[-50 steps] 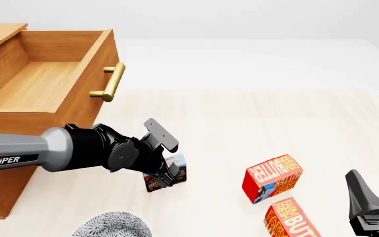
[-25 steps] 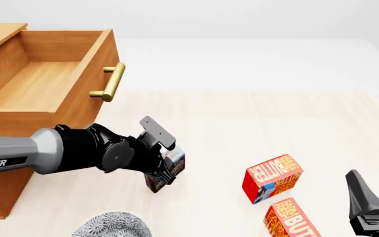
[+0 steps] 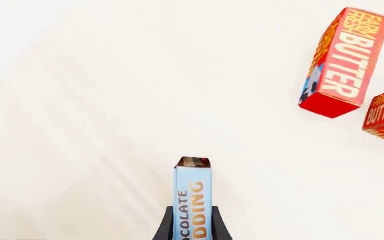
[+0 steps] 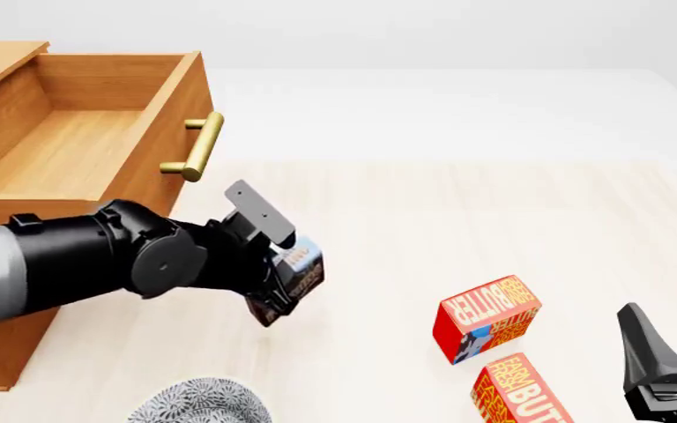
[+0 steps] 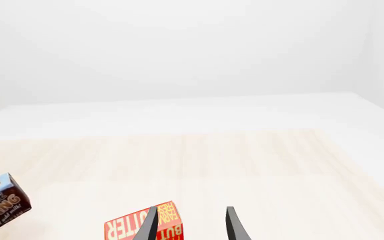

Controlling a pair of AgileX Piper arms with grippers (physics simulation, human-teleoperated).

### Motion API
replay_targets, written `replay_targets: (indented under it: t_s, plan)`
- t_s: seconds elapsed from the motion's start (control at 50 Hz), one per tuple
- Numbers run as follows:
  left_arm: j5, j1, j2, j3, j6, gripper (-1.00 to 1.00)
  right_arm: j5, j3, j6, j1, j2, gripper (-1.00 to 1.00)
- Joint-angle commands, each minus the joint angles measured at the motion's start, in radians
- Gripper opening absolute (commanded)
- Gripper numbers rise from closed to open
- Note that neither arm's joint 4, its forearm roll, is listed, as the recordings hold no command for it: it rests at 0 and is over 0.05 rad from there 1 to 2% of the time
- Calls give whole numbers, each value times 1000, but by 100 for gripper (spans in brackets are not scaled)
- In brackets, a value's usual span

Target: Put the chocolate pudding in the top drawer of the cabinet and close it.

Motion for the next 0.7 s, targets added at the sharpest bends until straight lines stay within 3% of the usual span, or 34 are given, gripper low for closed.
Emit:
replay_targets:
  t_s: [0.02,0.24,0.38,0.7]
  plan:
    - [30,7,-104,15,29,-100,-1,0,-7,-1,-3,100]
    - [98,50,-216,-7,70,-100,-1,0,-7,-1,-3,100]
    - [136,29,-239,-42,52,-100,-1,0,-7,-1,-3,100]
    - [219,43,-320,-97,97,-100,-1,0,-7,-1,-3,100]
